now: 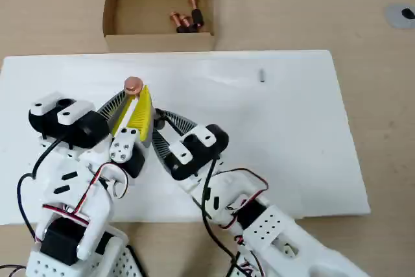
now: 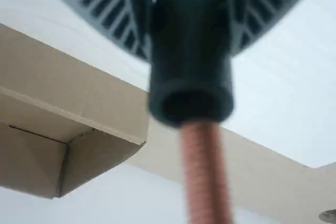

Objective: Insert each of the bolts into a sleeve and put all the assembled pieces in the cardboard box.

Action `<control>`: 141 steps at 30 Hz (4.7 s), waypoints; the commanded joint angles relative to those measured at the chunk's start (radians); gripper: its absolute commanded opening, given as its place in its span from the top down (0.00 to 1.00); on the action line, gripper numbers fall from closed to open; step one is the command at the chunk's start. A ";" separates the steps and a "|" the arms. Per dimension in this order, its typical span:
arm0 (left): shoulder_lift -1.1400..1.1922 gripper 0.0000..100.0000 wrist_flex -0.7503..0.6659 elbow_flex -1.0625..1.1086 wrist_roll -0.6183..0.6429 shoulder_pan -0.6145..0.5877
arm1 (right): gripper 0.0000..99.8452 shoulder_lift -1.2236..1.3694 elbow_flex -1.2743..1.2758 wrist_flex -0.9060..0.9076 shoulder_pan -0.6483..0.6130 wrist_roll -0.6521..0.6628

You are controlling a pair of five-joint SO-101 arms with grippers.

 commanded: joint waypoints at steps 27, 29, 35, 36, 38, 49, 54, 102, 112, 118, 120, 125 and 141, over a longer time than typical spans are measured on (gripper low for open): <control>-0.001 0.99 0.094 -0.020 0.006 0.086 | 0.99 -0.027 0.016 -0.025 -0.001 -0.011; -0.001 0.99 0.092 -0.020 0.005 0.084 | 0.99 -0.027 0.015 -0.025 -0.001 -0.011; -0.001 0.90 0.091 -0.020 0.017 0.023 | 0.99 -0.027 0.013 -0.025 -0.001 -0.011; -0.001 0.89 0.089 -0.020 0.029 0.003 | 0.99 -0.027 0.013 -0.025 -0.001 -0.011; -0.001 0.88 0.086 -0.021 0.048 -0.037 | 0.99 -0.027 0.013 -0.025 -0.001 -0.011; -0.001 0.85 0.095 -0.049 0.055 -0.077 | 0.99 -0.027 0.012 -0.025 -0.001 -0.011; 0.005 0.85 0.167 -0.097 0.051 -0.072 | 0.99 -0.027 0.010 -0.026 0.001 -0.006; 0.001 1.00 1.112 -0.749 -0.334 -0.080 | 0.99 1.040 -1.376 0.324 0.423 0.021; 0.001 1.00 1.114 -0.690 -0.339 -0.080 | 0.99 1.751 -2.135 0.330 0.481 0.034; 0.005 0.99 1.109 -0.683 -0.339 -0.080 | 0.99 2.224 -2.684 0.396 0.475 0.222; 0.007 0.99 1.109 -0.683 -0.341 -0.080 | 0.99 2.356 -2.862 0.448 0.475 0.250; 0.005 0.99 1.111 -0.646 -0.397 -0.081 | 0.99 2.569 -3.223 0.694 0.463 0.262; -0.001 0.99 1.106 -0.589 -0.428 -0.081 | 0.81 2.532 -3.330 0.999 0.427 0.258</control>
